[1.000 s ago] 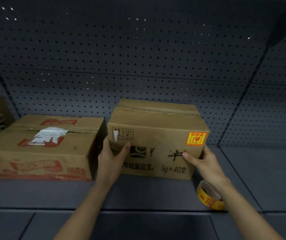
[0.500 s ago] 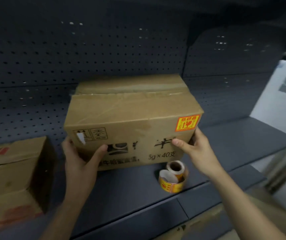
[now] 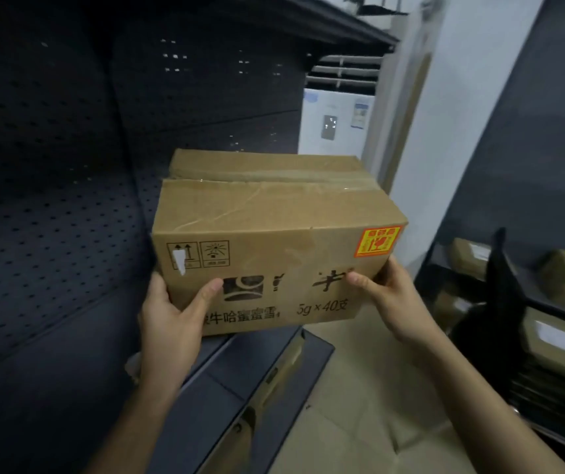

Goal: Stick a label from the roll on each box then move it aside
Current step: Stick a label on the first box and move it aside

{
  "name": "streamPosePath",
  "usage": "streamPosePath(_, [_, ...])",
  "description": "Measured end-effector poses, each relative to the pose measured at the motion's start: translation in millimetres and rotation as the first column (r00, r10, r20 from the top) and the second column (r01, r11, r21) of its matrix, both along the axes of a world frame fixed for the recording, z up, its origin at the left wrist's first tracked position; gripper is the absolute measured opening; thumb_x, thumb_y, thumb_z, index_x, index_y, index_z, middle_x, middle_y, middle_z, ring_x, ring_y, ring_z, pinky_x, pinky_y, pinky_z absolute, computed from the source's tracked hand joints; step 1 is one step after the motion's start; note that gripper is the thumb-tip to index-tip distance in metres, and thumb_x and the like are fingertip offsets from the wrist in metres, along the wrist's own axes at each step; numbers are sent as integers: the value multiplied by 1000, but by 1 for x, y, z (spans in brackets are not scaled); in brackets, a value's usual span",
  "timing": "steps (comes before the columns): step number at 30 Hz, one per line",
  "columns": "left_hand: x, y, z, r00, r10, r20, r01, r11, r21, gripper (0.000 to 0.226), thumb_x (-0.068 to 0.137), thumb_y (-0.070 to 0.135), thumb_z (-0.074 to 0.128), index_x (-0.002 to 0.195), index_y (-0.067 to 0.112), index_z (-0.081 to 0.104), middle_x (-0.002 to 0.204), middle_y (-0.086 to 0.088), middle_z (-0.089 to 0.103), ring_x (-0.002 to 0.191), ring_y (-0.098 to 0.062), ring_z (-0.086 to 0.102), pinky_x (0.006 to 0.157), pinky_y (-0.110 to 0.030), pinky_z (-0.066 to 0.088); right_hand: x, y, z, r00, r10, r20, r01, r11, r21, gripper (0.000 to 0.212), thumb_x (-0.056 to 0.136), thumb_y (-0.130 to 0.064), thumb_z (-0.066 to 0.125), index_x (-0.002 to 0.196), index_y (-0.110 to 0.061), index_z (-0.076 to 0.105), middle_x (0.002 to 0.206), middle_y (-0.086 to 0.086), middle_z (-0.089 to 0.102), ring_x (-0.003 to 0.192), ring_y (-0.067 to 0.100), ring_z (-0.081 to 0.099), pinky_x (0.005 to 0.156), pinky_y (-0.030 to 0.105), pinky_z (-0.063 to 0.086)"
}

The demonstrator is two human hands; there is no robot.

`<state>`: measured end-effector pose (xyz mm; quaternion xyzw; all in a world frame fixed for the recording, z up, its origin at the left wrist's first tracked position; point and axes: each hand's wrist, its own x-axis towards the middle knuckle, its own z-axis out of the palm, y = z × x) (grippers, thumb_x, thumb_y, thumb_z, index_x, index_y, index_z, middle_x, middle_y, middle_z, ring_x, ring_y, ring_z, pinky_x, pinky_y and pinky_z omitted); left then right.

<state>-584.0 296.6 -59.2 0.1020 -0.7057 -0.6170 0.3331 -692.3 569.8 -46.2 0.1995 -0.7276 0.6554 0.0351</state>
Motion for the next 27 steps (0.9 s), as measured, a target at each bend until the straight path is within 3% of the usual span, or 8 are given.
streamPosePath(2, [-26, 26, -3, 998, -57, 31, 58, 998, -2, 60, 71, 47, 75, 124, 24, 58, 115, 10, 70, 106, -8, 66, 90, -36, 55, -8, 34, -7, 998, -60, 9, 60, 998, -1, 46, 83, -20, 69, 127, -16, 55, 115, -11, 72, 110, 6, 66, 84, 19, 55])
streamPosePath(5, [-63, 64, -10, 994, -94, 60, 95, 995, -19, 49, 69, 55, 78, 112, 42, 60, 115, 12, 70, 110, -12, 66, 93, -45, 55, -25, 80, -16, 993, -119, 12, 118, 993, 14, 44, 82, -24, 69, 123, -21, 56, 116, -10, 71, 111, 6, 65, 88, 23, 56])
streamPosePath(9, [-107, 111, -19, 987, -131, 89, 133, 991, -19, 52, 71, 44, 76, 119, 34, 62, 114, 10, 72, 109, -12, 67, 95, -48, 55, -60, 133, -29, 991, -134, 22, 134, 990, 35, 45, 84, -23, 70, 127, -21, 56, 120, -6, 70, 112, 9, 66, 90, 33, 57])
streamPosePath(14, [-143, 145, -27, 989, -87, 119, 88, 996, -3, 54, 70, 43, 77, 120, 30, 63, 112, 12, 73, 106, -8, 68, 94, -45, 56, -112, 163, -40, 995, -95, 31, 93, 994, 49, 46, 80, -25, 71, 125, -22, 58, 117, -8, 71, 107, 4, 67, 85, 21, 57])
streamPosePath(19, [-166, 135, -29, 987, 36, 156, -35, 999, -11, 54, 73, 39, 80, 124, 28, 62, 113, 14, 72, 106, -6, 67, 93, -41, 56, -163, 143, -45, 998, 25, 64, -28, 999, 46, 38, 85, -15, 70, 120, -23, 59, 113, -12, 70, 102, -5, 66, 75, 10, 53])
streamPosePath(23, [-180, 108, -30, 975, 156, 156, -154, 988, -25, 53, 79, 28, 80, 128, 27, 61, 113, 18, 70, 102, 3, 66, 88, -30, 56, -207, 101, -43, 988, 130, 81, -133, 990, 39, 44, 79, -22, 70, 121, -21, 57, 111, -11, 72, 103, 0, 67, 77, 13, 54])
streamPosePath(27, [-192, 75, -34, 953, 274, 130, -274, 962, -18, 50, 77, 28, 79, 124, 29, 62, 109, 18, 70, 99, 4, 66, 84, -27, 55, -251, 49, -40, 972, 224, 77, -227, 973, 36, 39, 85, -8, 70, 121, -15, 57, 107, -9, 74, 100, 1, 69, 76, 14, 55])
